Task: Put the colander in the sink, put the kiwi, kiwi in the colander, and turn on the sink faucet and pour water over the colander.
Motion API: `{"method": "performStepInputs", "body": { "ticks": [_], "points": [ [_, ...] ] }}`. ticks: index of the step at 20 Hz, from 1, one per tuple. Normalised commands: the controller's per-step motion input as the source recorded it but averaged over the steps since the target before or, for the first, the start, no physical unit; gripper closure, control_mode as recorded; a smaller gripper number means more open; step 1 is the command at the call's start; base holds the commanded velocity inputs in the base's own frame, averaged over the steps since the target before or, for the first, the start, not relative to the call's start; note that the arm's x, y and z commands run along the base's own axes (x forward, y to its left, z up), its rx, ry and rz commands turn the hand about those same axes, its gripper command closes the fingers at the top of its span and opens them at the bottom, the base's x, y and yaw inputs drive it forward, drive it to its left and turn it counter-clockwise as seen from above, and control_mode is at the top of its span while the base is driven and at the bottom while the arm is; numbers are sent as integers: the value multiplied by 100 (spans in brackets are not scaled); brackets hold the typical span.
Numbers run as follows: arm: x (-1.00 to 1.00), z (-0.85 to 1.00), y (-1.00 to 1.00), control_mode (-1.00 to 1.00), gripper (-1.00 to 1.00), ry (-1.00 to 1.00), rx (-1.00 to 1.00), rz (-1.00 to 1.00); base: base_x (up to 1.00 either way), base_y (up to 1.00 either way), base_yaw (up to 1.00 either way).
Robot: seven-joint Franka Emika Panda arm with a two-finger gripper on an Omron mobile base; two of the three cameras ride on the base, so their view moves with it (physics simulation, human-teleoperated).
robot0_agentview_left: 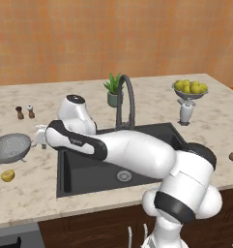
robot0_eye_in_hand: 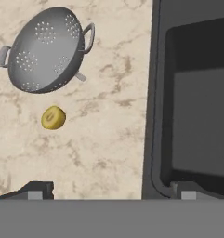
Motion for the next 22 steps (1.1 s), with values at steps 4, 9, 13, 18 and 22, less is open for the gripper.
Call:
{"method": "performStepInputs", "body": {
  "ticks": [4,9,13,18,22],
  "points": [
    [35,-16,40,-100,-100,0,6,-7,0,0,0],
    [32,-11,45,-100,-100,2,0,-10,0,0,0],
    [26,-6,40,-100,-100,9,0,-15,0,0,0],
    [29,-6,36,-100,-100,11,0,-14,0,0,0],
    [28,-2,31,-100,-100,7,0,-13,0,0,0]
  ]
}}
